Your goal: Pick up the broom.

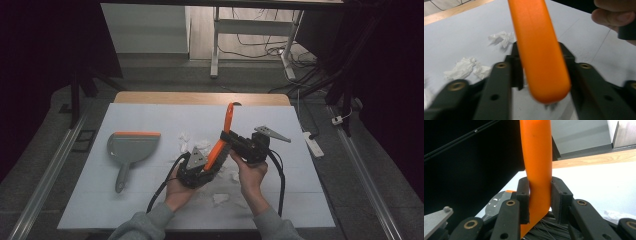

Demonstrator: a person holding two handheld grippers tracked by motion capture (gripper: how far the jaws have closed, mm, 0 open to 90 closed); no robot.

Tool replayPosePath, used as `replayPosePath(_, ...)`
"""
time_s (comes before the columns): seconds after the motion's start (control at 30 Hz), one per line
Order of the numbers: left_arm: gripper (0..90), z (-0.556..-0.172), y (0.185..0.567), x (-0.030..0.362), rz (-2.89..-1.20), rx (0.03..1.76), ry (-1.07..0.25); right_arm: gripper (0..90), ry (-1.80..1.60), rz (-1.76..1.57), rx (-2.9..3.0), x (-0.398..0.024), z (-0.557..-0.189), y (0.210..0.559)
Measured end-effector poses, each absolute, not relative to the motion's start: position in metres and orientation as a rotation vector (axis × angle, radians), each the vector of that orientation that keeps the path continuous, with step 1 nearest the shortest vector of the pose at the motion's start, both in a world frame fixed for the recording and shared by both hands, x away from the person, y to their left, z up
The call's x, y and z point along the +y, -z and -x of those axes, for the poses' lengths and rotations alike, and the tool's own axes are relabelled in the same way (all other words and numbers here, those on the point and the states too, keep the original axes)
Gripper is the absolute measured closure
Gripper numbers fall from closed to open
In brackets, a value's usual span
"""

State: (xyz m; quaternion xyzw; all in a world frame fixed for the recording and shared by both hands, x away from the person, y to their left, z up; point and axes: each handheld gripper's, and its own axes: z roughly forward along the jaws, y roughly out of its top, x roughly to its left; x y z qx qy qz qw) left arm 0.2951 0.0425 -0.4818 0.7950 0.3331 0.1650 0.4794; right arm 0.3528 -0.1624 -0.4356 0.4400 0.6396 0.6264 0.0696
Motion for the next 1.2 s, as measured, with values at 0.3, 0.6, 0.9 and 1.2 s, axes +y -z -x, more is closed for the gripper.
replayPosePath(0.3, 76.8, -0.306, 0.482, 0.062, -1.941, 0.87, -0.354, 70.5, -1.909, -1.315, 1.929, -0.16, -0.351, 0.437)
replayPosePath(0.6, 77.6, -0.306, 0.471, 0.076, -1.983, 0.84, -0.371, 57.9, -1.755, -1.149, 2.044, -0.161, -0.348, 0.422)
replayPosePath(0.9, 77.8, -0.309, 0.46, 0.106, -2.088, 0.803, -0.35, 37.6, -1.613, -1.043, 2.273, -0.183, -0.355, 0.415)
replayPosePath(1.2, 77.8, -0.306, 0.456, 0.116, -2.175, 0.751, -0.334, 37.3, -1.538, -0.869, 2.416, -0.19, -0.353, 0.409)
